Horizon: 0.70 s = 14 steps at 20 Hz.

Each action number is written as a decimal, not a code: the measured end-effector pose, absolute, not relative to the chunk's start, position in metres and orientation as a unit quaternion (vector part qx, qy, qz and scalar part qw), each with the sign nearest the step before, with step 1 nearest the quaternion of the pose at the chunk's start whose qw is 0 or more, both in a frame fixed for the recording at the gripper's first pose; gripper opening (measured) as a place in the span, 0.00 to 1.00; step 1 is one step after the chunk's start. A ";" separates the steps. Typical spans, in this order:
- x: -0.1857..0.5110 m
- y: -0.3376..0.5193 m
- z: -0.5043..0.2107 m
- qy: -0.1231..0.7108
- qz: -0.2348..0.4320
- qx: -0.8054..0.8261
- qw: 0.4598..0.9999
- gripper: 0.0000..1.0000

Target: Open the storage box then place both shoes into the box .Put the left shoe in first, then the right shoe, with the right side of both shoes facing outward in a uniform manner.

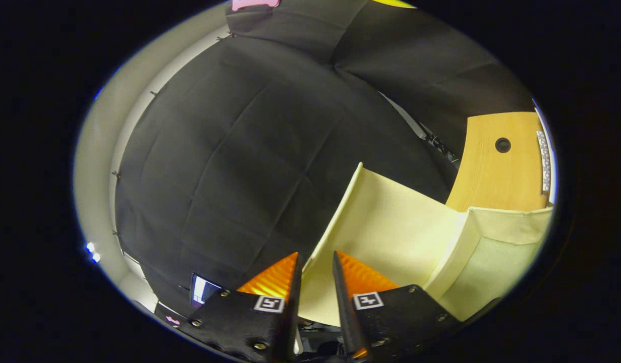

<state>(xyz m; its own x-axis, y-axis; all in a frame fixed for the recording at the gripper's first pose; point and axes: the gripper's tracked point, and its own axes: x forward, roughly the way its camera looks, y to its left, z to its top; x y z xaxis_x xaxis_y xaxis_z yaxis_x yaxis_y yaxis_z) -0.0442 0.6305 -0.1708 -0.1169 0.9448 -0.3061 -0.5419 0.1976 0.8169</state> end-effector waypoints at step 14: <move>0.010 0.504 -0.109 0.340 0.511 0.182 0.768 0.96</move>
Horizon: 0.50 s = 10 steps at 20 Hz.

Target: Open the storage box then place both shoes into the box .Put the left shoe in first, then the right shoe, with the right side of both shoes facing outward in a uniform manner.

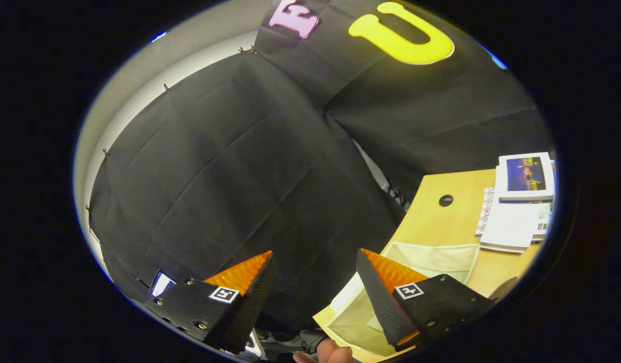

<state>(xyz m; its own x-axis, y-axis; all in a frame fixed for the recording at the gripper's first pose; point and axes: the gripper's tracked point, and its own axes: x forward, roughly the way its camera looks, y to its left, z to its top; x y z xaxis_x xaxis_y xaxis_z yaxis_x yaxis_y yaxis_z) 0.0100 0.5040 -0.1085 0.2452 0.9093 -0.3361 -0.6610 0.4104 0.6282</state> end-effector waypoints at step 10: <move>0.027 0.316 -0.137 0.312 0.404 0.175 0.842 0.96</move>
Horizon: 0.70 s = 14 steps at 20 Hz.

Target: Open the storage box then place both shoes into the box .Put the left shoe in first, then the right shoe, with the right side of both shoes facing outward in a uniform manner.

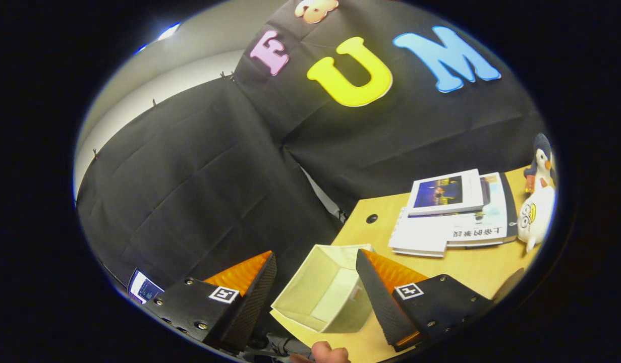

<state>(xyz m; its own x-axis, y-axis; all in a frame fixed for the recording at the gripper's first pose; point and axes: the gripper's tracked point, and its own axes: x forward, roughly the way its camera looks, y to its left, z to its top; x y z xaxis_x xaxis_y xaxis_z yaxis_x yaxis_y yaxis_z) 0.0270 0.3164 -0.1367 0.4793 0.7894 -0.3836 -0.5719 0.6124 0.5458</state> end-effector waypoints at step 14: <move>0.001 0.198 -0.308 0.410 0.306 0.022 0.859 0.94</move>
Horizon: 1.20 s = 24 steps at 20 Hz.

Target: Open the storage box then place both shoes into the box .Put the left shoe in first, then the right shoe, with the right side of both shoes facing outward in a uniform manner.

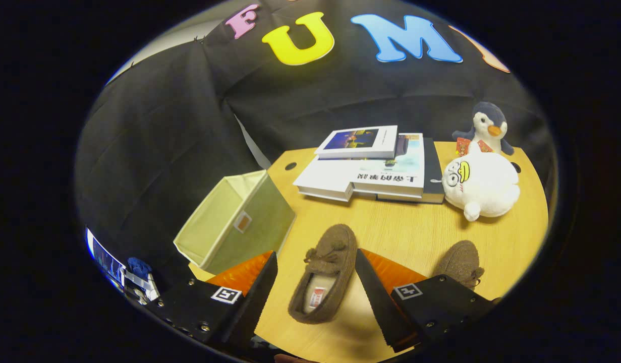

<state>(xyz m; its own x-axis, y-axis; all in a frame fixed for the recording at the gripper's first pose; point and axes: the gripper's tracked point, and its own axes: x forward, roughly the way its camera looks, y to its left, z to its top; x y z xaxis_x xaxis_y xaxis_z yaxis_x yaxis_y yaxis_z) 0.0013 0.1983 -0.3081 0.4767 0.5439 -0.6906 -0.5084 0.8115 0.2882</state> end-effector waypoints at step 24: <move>0.028 0.200 -0.403 0.538 0.204 0.012 0.818 0.02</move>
